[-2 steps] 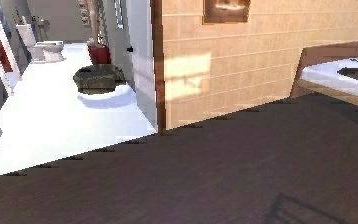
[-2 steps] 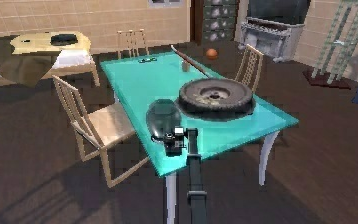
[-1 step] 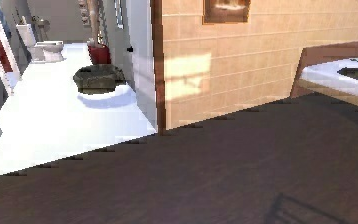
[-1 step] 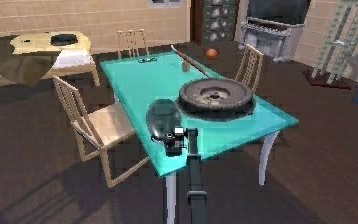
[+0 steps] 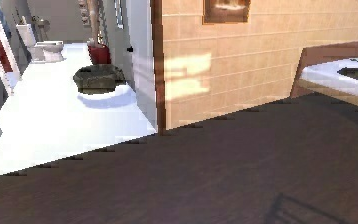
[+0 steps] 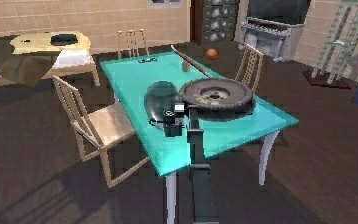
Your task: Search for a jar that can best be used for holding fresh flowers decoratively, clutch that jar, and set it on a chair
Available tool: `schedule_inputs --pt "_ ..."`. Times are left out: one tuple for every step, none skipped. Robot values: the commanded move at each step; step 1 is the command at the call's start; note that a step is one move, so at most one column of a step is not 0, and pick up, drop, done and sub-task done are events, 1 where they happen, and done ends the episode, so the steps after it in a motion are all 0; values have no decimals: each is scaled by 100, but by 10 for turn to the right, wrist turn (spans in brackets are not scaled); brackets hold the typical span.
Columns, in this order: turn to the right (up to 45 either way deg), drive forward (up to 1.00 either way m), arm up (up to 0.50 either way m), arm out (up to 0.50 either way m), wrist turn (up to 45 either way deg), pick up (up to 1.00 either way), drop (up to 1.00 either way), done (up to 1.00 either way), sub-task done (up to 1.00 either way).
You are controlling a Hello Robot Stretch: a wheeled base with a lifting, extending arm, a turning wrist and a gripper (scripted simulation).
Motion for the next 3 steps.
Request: schedule_inputs --pt "0 0 24 0 0 0 0 0 0" --pt "0 0 0 0 -450 0 0 0 0" --pt "0 0 0 0 -450 0 0 0 0"
